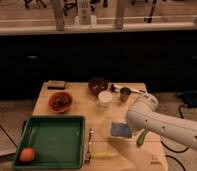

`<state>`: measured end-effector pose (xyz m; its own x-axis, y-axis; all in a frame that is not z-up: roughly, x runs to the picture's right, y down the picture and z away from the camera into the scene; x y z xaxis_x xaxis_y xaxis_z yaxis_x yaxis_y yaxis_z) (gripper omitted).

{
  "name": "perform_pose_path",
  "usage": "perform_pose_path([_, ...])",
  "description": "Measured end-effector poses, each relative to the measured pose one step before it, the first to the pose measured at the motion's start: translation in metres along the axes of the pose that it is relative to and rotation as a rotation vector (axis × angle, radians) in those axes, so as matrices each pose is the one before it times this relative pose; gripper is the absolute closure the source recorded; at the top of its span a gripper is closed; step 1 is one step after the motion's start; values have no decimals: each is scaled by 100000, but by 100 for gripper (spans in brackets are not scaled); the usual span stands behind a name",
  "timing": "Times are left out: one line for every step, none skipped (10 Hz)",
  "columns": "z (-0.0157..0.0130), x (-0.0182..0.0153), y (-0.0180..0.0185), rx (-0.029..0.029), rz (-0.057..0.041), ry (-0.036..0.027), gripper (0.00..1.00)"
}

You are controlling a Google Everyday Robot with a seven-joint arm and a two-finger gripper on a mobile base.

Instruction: Place sponge in tray

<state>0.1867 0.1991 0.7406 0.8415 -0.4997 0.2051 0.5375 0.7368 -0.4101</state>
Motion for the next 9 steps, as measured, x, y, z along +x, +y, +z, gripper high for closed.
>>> perform_pose_path([-418,-175,-592,665,-1475,322,99])
perform_pose_path([-260,-151,-354,134,-1337,79,99])
perform_pose_path([-195,18,-71,-241,-1075,311,99])
perform_pose_path([-174,76,10,-173,-650,318,99])
perform_pose_path([-72,13,-135,45,-1426,86,99])
perform_pose_path([-22,24,-128,177,-1048,-2,99])
perform_pose_path([-55,4,-196,293,-1087,50,99])
perform_pose_path([-84,-23,-271,281,-1445,47,99])
perform_pose_path([-74,2,11,-29,-657,-8,99])
